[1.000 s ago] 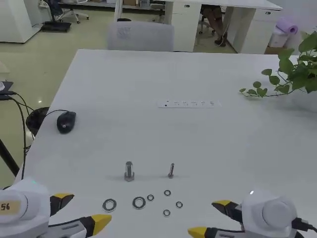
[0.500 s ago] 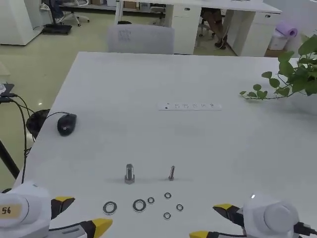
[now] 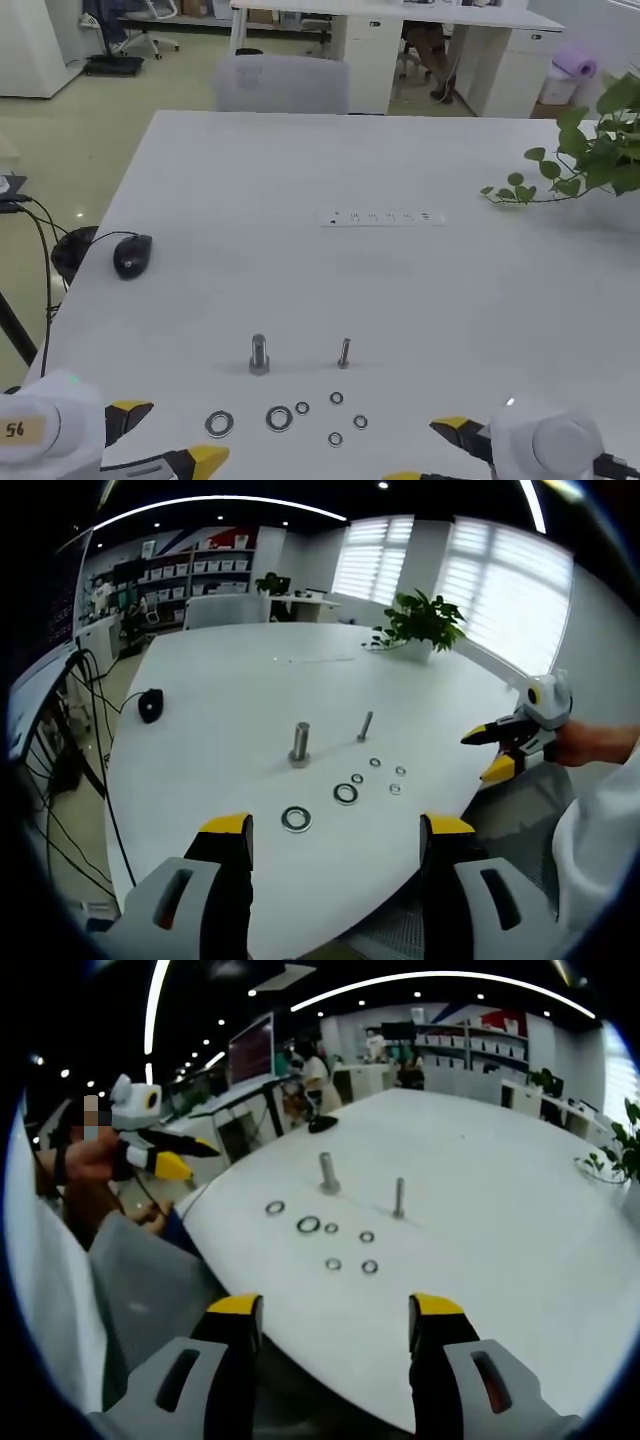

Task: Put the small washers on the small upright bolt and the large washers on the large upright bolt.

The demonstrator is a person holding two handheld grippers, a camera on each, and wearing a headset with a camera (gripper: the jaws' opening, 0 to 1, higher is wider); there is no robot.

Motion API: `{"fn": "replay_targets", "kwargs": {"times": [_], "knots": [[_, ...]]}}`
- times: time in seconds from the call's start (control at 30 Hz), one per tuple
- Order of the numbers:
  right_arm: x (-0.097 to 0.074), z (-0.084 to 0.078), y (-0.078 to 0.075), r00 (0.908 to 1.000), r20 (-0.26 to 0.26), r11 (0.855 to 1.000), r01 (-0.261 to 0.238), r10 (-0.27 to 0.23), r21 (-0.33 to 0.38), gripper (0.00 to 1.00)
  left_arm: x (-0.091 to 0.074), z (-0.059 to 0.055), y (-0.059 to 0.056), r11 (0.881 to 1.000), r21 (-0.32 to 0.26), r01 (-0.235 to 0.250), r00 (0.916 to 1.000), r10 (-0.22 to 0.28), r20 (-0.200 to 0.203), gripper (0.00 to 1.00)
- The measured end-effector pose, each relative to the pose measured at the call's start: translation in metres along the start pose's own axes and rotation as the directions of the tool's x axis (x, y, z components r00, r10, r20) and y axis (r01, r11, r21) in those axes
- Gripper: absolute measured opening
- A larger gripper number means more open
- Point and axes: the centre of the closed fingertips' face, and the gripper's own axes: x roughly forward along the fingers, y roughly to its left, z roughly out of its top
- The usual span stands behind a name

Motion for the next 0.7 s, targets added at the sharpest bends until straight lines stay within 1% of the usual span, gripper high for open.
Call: {"fn": "replay_targets", "kwargs": {"times": [0.17,0.33,0.5,0.6,0.7], "knots": [[-0.003,-0.003,-0.003,1.0,-0.004,1.0,0.005,-0.005,0.004,0.61,-0.001,-0.002,-0.001,1.0,-0.002,-0.002,1.0,0.002,0.0,0.67],[-0.006,-0.004,-0.005,0.9999,-0.005,1.0,0.012,-0.012,0.004,0.58,-0.003,-0.004,-0.001,1.0,-0.007,-0.005,1.0,0.005,0.0,0.67],[-0.006,-0.006,-0.012,0.9996,-0.024,1.0,0.017,-0.018,-0.013,0.54,-0.003,-0.005,-0.002,1.0,-0.01,-0.008,1.0,0.008,0.002,0.67],[-0.005,-0.004,-0.015,0.9993,-0.036,0.999,0.012,-0.014,-0.036,0.48,-0.004,-0.005,-0.002,1.0,-0.009,-0.01,0.9999,0.01,0.003,0.67],[-0.001,-0.001,-0.019,0.9984,-0.057,0.998,0.005,-0.008,-0.057,0.47,-0.004,-0.004,-0.003,1.0,-0.012,-0.011,0.9999,0.011,0.006,0.67]]}}
